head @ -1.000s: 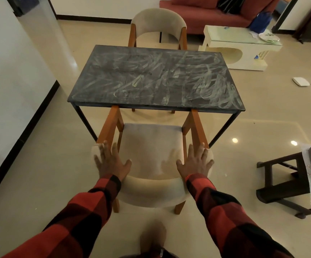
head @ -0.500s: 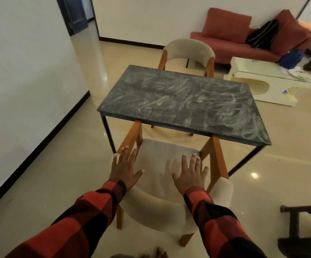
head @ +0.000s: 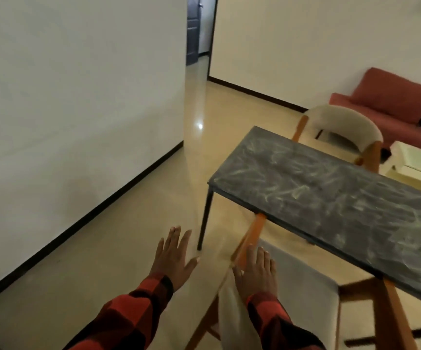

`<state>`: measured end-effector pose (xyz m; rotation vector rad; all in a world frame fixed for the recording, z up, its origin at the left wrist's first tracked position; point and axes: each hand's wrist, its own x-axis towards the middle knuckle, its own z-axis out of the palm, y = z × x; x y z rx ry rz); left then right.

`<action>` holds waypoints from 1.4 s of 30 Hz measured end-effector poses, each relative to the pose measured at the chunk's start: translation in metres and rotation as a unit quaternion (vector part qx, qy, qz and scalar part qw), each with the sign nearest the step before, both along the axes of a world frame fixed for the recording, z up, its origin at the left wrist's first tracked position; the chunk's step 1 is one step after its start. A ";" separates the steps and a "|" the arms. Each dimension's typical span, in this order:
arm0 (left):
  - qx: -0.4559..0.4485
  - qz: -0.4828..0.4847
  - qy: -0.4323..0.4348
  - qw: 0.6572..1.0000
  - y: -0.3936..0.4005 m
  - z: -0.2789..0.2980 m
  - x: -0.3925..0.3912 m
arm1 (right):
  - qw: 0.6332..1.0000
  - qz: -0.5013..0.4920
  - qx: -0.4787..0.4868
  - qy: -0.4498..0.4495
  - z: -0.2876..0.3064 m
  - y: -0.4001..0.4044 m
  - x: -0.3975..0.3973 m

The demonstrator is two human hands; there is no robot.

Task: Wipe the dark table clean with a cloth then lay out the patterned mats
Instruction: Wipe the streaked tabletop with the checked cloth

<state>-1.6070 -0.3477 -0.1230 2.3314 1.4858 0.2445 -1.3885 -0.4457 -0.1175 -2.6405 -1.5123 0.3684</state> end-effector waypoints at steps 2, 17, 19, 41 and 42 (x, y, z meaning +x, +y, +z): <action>0.000 0.024 -0.007 1.000 0.037 -0.003 -0.032 | 1.000 0.014 0.002 -0.002 0.000 0.044 -0.027; 0.043 0.020 -0.039 0.998 0.281 0.057 -0.126 | 0.998 0.034 0.053 -0.015 0.043 0.300 -0.107; 0.053 0.006 -0.040 0.998 0.317 0.057 -0.118 | 0.997 0.025 0.068 -0.015 0.042 0.333 -0.101; 0.034 -0.081 -0.051 0.995 0.741 0.053 0.045 | 0.998 -0.045 0.051 0.009 0.043 0.712 0.045; 0.032 -0.088 -0.056 0.994 0.763 0.051 0.056 | 0.997 -0.052 0.050 0.007 0.042 0.731 0.054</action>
